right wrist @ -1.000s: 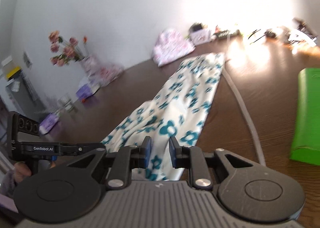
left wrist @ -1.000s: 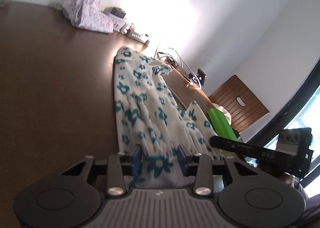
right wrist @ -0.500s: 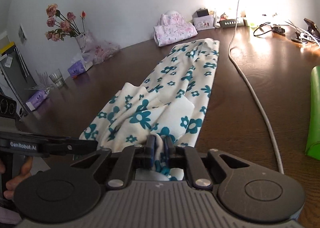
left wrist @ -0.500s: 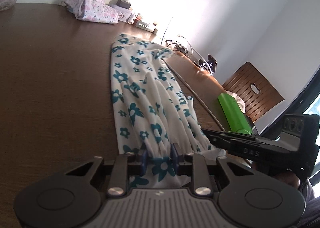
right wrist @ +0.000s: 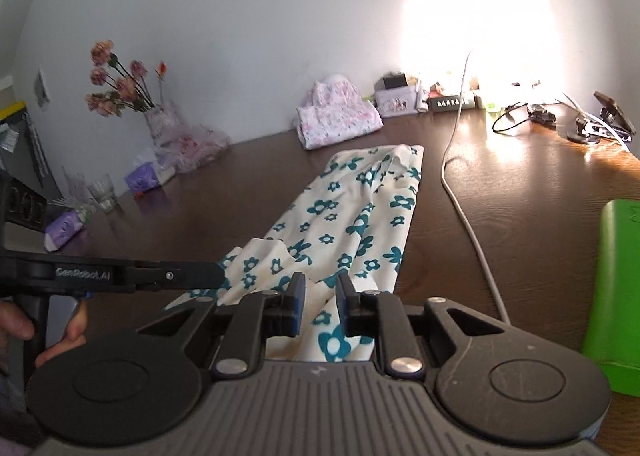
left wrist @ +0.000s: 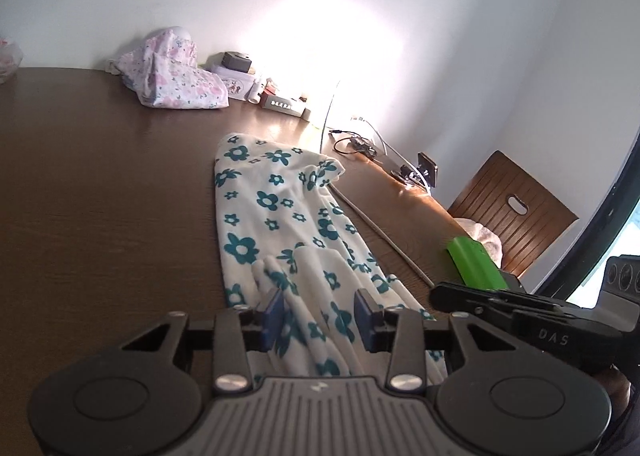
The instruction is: Fold clothes
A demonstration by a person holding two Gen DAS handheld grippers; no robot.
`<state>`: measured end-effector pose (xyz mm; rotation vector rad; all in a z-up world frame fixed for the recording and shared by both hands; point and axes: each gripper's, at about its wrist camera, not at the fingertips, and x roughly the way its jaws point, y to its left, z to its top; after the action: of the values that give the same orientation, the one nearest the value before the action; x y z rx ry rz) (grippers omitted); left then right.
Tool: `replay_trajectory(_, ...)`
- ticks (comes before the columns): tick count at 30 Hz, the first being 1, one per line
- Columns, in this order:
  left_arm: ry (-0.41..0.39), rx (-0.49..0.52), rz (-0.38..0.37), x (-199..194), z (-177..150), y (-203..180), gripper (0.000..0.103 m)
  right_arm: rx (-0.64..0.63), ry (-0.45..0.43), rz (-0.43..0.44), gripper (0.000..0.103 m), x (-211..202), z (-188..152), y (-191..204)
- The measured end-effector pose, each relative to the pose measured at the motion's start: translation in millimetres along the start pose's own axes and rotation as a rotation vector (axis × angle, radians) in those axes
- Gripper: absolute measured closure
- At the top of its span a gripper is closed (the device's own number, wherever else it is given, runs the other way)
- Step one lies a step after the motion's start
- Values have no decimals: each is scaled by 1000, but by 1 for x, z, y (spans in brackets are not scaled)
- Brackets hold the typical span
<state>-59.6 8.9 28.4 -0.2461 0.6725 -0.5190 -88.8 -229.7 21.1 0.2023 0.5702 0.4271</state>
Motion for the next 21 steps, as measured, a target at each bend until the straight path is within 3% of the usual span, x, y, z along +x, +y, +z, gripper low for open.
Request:
replay_trajectory(4,41,16,19,12,-1,1,83,-29,82,-21,86,24,-7,3)
replay_trajectory(7,49,24,24,14,-5,3,83,-69,60,-24,86,19,-6,6)
replay_trajectory(11,45,26,34,9,-6,7,77,-120,9,4,85,0,-1,8)
replay_trajectory(12,33,21,38,3,-2,9,70,-143,-7,28,80,-7,0,9)
replay_trajectory(14,-15,76,-11,-15,1,7,64,-159,5,90,69,-9,-2,11)
replay_trajectory(17,-36,204,-115,-32,-4,-1,56,-178,55,135,69,0,-9,17)
replay_trajectory(21,85,246,-120,-8,-16,-10,61,-217,133,115,70,22,-14,25)
